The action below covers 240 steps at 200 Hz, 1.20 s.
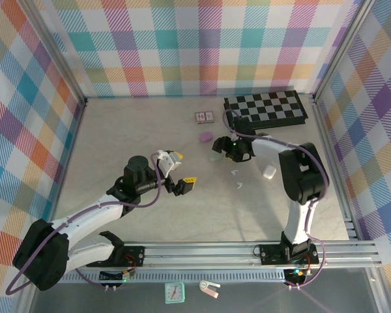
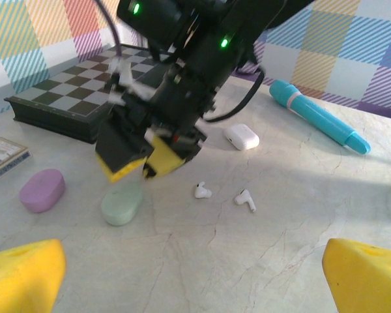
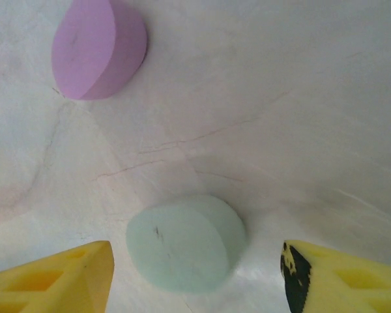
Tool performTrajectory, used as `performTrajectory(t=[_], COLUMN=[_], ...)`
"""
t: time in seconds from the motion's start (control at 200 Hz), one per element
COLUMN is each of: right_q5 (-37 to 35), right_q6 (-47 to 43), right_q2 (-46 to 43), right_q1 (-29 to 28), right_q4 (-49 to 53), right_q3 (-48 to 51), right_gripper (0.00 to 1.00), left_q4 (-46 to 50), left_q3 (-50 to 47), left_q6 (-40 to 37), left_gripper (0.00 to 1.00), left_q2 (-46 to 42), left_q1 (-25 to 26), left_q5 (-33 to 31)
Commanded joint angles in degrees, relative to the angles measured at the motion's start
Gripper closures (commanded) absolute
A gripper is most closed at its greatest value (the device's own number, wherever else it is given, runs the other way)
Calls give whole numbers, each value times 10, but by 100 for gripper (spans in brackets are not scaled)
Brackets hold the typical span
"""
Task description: Insert the wireless bluetooth earbuds into the charging case
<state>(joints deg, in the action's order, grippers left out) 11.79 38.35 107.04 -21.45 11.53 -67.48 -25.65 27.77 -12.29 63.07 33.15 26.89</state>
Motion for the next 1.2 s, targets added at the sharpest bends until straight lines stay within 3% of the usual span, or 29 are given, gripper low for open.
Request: performTrajectory(t=[0.0,0.14,0.41,0.585,0.79,1.195], right_q5=[-88,-202,-361,-375,-350,-322], right_q6=[-35,-24,49,79,75,49], right_q2=[-81,-170,-286,-281,-246,-189], right_q1=[10,15,29,40,48,62], right_q4=[48,83,115,109,88,71], right_q3=[34,96,223,252,250,237], right_gripper=[26,15,17,21,33,36], left_q4=[-22,-29,-41,-44,-41,-35], left_q3=[6,9,16,16,16,18], left_q6=[-6,-7,-8,-9,-9,-9], left_gripper=[0,0,0,0,0,0], left_q2=[10,18,38,42,43,43], left_q1=[8,10,13,14,14,14], left_q5=[4,5,10,11,11,10])
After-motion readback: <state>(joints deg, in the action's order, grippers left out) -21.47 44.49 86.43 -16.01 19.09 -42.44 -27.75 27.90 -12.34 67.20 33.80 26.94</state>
